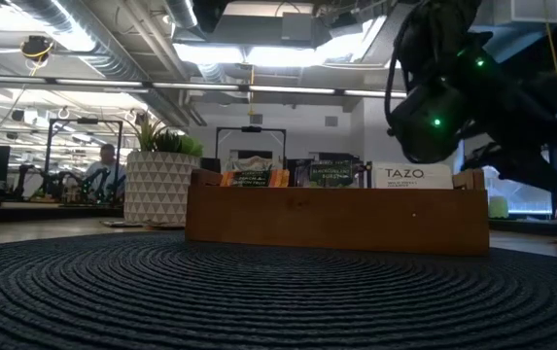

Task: Pick & Place Tea
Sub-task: Put the right orange tea bag into the left slot of the wooden organizer

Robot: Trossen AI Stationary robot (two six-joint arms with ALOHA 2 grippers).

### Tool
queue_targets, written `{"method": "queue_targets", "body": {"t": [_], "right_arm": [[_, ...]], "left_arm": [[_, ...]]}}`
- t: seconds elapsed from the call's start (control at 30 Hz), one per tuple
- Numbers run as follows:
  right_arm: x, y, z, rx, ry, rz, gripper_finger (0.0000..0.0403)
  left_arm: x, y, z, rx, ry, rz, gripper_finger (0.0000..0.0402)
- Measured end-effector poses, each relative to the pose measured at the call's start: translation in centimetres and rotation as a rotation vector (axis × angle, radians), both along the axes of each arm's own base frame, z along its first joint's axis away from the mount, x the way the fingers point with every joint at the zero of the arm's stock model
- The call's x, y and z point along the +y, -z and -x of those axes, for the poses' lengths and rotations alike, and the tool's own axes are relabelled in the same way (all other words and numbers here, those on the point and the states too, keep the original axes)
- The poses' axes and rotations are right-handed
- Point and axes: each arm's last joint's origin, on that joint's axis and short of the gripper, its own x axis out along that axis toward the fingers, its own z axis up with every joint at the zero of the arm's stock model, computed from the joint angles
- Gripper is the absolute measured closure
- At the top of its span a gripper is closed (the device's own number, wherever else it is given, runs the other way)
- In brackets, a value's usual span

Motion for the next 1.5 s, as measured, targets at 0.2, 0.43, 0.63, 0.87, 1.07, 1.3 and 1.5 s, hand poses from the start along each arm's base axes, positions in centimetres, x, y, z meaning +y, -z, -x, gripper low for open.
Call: {"method": "queue_targets", "body": {"t": [0.2,0.43,0.63,0.87,1.07,1.3,1.5], "right_arm": [[-0.5,1.4,0.6,-0.020,-0.172,0.036,0.0253],[-0.4,3.3,1.7,-0.080,-0.135,-0.004,0.0253],[-0.5,4.9,2.9,-0.125,-0.150,0.006,0.0253],[0.0,4.6,2.6,-0.153,-0.201,-0.037,0.0253],[1.5,3.6,0.6,-0.243,-0.340,-0.102,0.0253],[4.0,3.1,-0.2,-0.293,-0.537,-0.156,0.0253],[7.3,2.4,-0.8,-0.362,-0.658,-0.193,0.0253]], "left_arm": [[0.0,0.0,0.0,0.001,-0.001,0.003,0.0260],[0.0,0.0,0.0,0.004,-0.011,0.041,0.0260],[0.0,0.0,0.0,0.004,-0.015,0.053,0.0260],[0.0,0.0,0.0,0.001,-0.015,0.055,0.0260],[0.0,-0.3,-0.1,-0.026,-0.014,0.058,0.0260],[0.0,-0.4,-0.1,-0.030,-0.025,0.099,0.0260],[0.0,-0.4,-0.1,-0.028,-0.033,0.131,0.0260]]}}
